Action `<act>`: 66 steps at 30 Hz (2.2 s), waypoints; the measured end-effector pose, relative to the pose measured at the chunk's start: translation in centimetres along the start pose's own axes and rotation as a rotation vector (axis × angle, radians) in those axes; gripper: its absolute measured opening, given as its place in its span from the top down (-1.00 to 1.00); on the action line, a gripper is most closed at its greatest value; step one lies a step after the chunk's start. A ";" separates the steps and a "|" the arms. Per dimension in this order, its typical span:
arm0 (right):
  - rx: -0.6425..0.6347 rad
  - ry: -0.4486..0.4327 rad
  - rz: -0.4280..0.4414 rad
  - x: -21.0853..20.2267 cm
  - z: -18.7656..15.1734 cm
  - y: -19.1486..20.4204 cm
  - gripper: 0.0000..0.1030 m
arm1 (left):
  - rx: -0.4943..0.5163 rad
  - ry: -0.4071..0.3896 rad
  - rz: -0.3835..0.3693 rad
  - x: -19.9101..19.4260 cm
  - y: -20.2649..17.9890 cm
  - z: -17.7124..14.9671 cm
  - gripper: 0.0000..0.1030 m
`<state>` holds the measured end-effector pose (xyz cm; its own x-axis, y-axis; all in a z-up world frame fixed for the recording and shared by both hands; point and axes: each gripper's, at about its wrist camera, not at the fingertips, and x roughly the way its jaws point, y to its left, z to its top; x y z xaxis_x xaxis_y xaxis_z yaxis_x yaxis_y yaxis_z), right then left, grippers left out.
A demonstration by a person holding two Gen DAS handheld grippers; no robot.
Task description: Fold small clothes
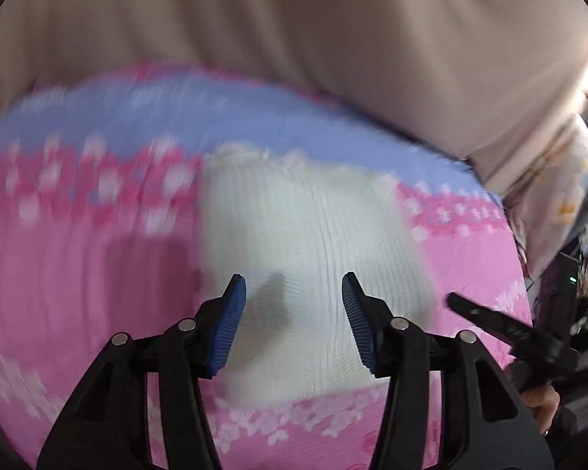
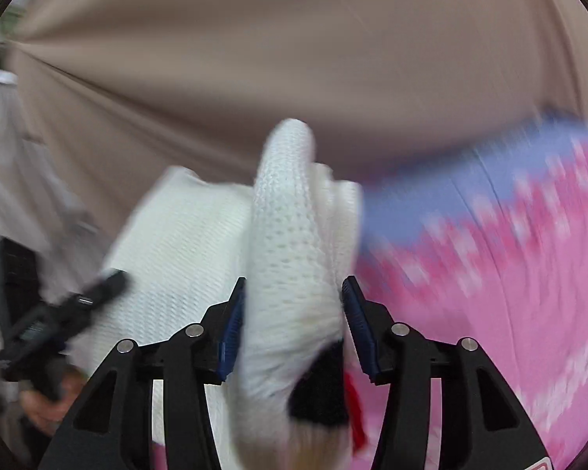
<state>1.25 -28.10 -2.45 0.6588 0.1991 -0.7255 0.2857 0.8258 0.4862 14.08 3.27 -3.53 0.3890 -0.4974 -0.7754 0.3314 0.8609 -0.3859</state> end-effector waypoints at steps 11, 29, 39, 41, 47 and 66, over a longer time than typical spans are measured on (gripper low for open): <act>0.062 0.102 0.053 5.5 1.9 -3.1 -0.56 | -0.334 0.019 -0.069 5.0 5.9 -0.1 -0.70; 0.017 0.250 0.015 12.0 1.8 -3.1 0.12 | -0.222 0.069 -0.008 6.4 1.4 -1.2 0.00; -0.130 0.150 0.023 0.3 -2.9 -0.6 -0.13 | -0.059 0.044 0.113 0.4 -2.9 -7.1 -0.24; -0.144 0.200 0.005 2.7 -4.8 -0.5 0.03 | -0.080 0.104 0.145 2.1 -2.6 -8.4 -0.15; -0.170 0.074 0.000 1.4 -2.7 -0.3 0.86 | -0.085 0.132 0.201 3.4 -1.9 -9.5 -0.13; -0.002 0.108 -0.154 -4.0 -8.7 -3.6 0.59 | 0.113 0.027 0.366 -2.7 -8.6 -10.6 -0.53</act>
<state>-8.43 -27.31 -5.53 0.5289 0.1253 -0.8394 0.3762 0.8520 0.3642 1.06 -1.68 -3.38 0.4771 -0.1545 -0.8652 0.2680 0.9631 -0.0242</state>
